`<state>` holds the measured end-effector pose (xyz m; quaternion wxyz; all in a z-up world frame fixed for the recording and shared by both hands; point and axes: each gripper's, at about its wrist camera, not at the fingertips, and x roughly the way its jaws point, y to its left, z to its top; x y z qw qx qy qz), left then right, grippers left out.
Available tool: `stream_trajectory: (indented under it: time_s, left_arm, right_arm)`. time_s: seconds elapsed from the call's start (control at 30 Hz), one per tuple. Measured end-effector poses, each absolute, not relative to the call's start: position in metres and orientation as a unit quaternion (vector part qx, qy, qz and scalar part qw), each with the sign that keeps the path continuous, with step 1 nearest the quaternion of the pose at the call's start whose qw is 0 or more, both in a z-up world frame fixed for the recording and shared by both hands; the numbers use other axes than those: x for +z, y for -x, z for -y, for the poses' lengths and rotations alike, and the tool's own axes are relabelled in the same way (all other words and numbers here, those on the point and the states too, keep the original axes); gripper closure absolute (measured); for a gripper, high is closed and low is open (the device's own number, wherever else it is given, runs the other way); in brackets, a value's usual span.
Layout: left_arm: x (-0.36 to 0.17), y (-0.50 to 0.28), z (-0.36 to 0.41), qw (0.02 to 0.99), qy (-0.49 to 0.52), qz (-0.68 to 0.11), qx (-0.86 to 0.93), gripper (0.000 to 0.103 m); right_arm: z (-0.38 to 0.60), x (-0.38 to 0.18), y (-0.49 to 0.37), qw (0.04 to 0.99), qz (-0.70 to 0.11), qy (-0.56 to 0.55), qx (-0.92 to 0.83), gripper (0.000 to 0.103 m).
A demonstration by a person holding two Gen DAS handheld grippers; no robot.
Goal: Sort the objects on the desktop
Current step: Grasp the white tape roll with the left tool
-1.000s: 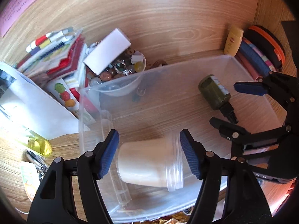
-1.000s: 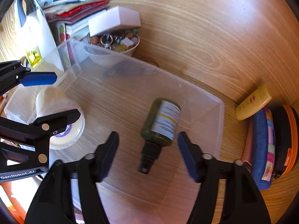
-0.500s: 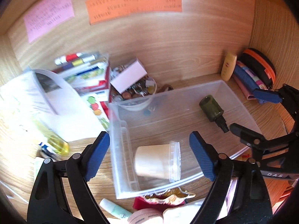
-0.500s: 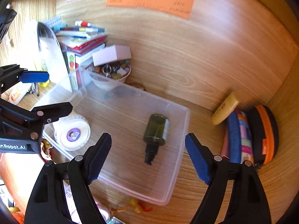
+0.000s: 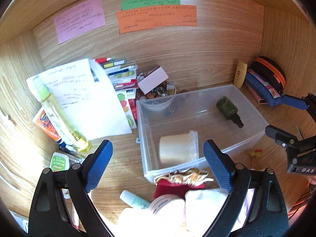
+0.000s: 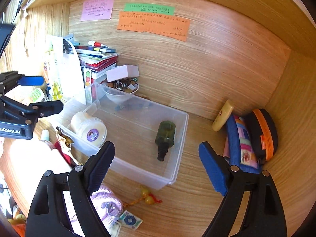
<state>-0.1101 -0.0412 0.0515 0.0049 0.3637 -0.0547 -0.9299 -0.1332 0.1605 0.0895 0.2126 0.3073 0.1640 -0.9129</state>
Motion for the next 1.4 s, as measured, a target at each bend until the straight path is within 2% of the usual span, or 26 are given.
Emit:
stream_trajectory:
  time_s: [0.5,0.83,1.0,1.1,1.2,1.4]
  left_arm:
    - [0.003,0.053,0.094,0.055,-0.41,0.025,-0.91,0.009]
    - [-0.019,0.033,0.104,0.053,-0.408,-0.006,-0.911,0.01]
    - [-0.021,0.031,0.111,0.039,-0.414,-0.043,-0.908,0.025]
    - [-0.021,0.028,0.111,0.039,-0.413,-0.043,-0.909,0.029]
    - [-0.021,0.025,0.112,0.037,-0.414,-0.044,-0.908,0.038]
    - [-0.025,0.021,0.112,0.037,-0.414,-0.036,-0.909,0.041]
  right_arm:
    - [-0.185,0.052,0.112,0.189,-0.139,-0.342,-0.91,0.017]
    - [-0.196,0.021,0.098,0.18,-0.136,-0.375,-0.899,0.018]
    - [-0.198,0.011,0.093,0.188,-0.131,-0.392,-0.891,0.019]
    - [-0.198,0.006,0.092,0.194,-0.127,-0.399,-0.887,0.021]
    - [-0.195,0.002,0.092,0.197,-0.132,-0.405,-0.883,0.031]
    - [-0.194,-0.001,0.089,0.207,-0.14,-0.411,-0.877,0.035]
